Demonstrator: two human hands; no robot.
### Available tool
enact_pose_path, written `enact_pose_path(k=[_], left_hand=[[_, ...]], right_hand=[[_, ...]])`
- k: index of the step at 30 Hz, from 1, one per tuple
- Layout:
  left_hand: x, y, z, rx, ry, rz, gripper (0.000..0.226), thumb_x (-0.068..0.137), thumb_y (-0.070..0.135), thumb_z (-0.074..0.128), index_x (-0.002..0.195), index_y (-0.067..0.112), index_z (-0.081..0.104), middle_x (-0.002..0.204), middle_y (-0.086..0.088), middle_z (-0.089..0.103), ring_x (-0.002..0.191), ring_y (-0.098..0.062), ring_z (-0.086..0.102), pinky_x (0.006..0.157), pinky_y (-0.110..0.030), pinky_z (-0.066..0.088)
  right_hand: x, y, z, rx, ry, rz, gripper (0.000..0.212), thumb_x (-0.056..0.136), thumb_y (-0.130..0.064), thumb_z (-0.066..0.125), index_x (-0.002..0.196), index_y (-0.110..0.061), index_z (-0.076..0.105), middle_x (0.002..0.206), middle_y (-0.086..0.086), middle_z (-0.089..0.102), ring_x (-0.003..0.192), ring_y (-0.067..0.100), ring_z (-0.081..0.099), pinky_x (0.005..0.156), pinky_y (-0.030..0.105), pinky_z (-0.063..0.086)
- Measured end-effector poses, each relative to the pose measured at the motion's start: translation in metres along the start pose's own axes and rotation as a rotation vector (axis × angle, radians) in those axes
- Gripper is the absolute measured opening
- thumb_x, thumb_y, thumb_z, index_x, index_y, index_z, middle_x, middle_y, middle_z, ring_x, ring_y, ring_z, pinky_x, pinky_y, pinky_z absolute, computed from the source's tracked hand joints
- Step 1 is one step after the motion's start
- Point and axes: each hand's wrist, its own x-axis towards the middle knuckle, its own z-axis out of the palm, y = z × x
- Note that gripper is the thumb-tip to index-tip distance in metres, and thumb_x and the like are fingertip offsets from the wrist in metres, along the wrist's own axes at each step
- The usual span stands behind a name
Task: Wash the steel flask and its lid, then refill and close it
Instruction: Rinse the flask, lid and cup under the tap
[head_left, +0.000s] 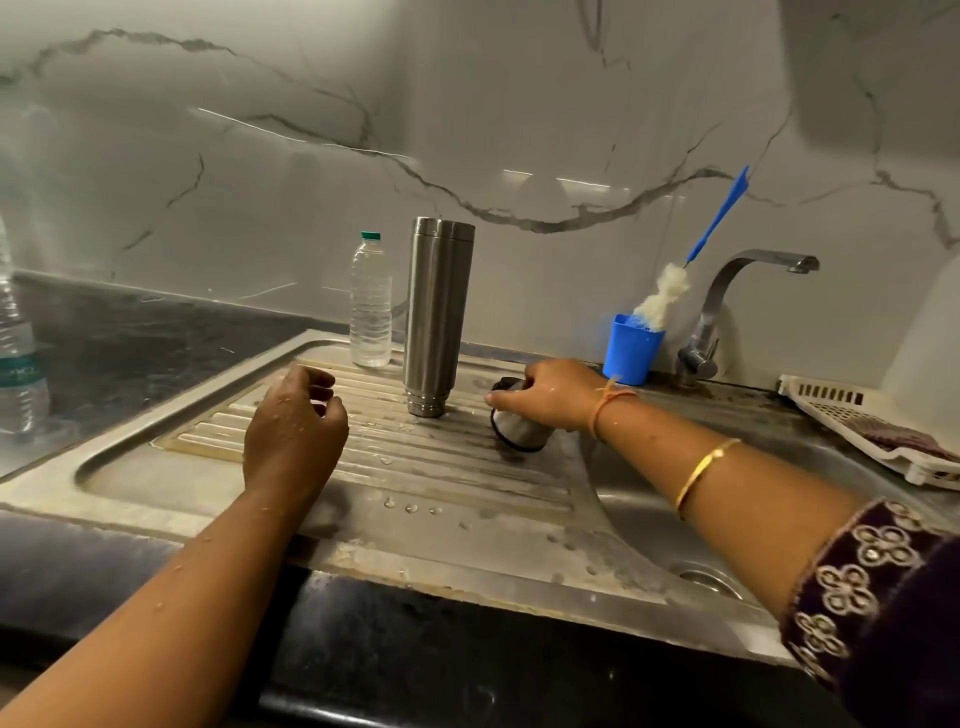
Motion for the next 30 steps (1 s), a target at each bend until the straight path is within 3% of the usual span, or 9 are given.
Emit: enact_pose_path(k=[7, 14, 19, 23, 26, 30], left_hand=[[0.000, 0.000, 0.003, 0.003, -0.005, -0.009, 0.020, 0.091, 0.013, 0.057, 0.111, 0.011, 0.060, 0.108, -0.008, 0.065, 0.096, -0.026, 0.060, 0.082, -0.040, 0.051], [0.001, 0.001, 0.004, 0.011, -0.004, -0.015, 0.021, 0.091, 0.014, 0.057, 0.111, 0.012, 0.061, 0.109, -0.006, 0.064, 0.095, -0.024, 0.060, 0.080, -0.037, 0.051], [0.001, -0.001, 0.004, 0.023, -0.036, -0.031, 0.021, 0.088, 0.012, 0.060, 0.109, 0.012, 0.062, 0.108, -0.008, 0.062, 0.094, -0.024, 0.060, 0.081, -0.037, 0.050], [0.002, -0.003, 0.005, 0.030, -0.060, -0.028, 0.021, 0.086, 0.009, 0.064, 0.107, 0.011, 0.064, 0.109, -0.009, 0.060, 0.096, -0.024, 0.060, 0.081, -0.035, 0.048], [0.002, -0.006, 0.005, 0.020, -0.085, -0.010, 0.020, 0.085, 0.006, 0.065, 0.103, 0.012, 0.065, 0.106, -0.009, 0.060, 0.095, -0.023, 0.060, 0.082, -0.035, 0.049], [0.002, -0.008, 0.006, 0.016, -0.124, -0.007, 0.016, 0.084, 0.005, 0.067, 0.097, 0.014, 0.067, 0.101, -0.008, 0.065, 0.092, -0.022, 0.062, 0.078, -0.029, 0.047]], right_hand=[[0.017, -0.020, 0.021, -0.160, -0.075, -0.023, 0.061, 0.087, -0.062, 0.047, 0.121, -0.014, 0.058, 0.116, 0.008, 0.061, 0.094, 0.023, 0.052, 0.077, 0.032, 0.045], [0.019, -0.022, 0.032, -0.161, -0.063, 0.017, 0.061, 0.087, -0.064, 0.044, 0.119, -0.014, 0.060, 0.116, 0.009, 0.061, 0.091, 0.022, 0.051, 0.073, 0.030, 0.042], [0.014, -0.020, 0.037, -0.067, -0.022, 0.067, 0.085, 0.081, -0.079, 0.035, 0.130, -0.012, 0.051, 0.126, 0.009, 0.057, 0.105, 0.026, 0.054, 0.078, 0.033, 0.043], [0.007, -0.017, 0.034, -0.012, 0.023, 0.086, 0.085, 0.080, -0.081, 0.030, 0.124, -0.011, 0.050, 0.104, 0.007, 0.058, 0.088, 0.023, 0.052, 0.072, 0.033, 0.044], [0.001, -0.007, 0.029, 0.014, 0.093, 0.102, 0.083, 0.082, -0.079, 0.024, 0.126, -0.011, 0.046, 0.106, 0.008, 0.060, 0.093, 0.025, 0.057, 0.075, 0.036, 0.047], [-0.013, 0.023, 0.022, 0.063, 0.314, 0.087, 0.062, 0.095, -0.061, 0.022, 0.110, -0.011, 0.054, 0.093, 0.006, 0.060, 0.083, 0.022, 0.056, 0.070, 0.033, 0.044]])
